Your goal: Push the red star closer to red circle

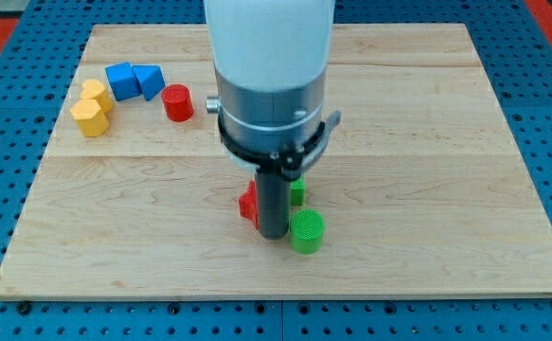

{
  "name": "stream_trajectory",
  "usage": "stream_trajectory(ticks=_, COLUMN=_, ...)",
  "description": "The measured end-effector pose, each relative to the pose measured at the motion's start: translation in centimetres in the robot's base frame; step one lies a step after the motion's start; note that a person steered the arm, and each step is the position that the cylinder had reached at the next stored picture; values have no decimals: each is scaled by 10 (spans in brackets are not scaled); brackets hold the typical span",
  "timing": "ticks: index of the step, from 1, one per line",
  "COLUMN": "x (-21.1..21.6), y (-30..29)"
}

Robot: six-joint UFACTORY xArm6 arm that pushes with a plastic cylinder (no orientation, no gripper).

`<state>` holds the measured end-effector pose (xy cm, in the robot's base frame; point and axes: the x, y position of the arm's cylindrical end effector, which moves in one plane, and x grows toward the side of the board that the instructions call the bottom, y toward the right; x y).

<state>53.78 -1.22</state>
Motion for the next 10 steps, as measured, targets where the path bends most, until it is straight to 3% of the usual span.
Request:
stream_trajectory(ticks=3, x=-54, y=-83)
stream_trajectory(ticks=5, x=-24, y=-49)
stream_trajectory(ticks=8, x=-101, y=-89)
stream_trajectory(ticks=10, x=-94, y=-54)
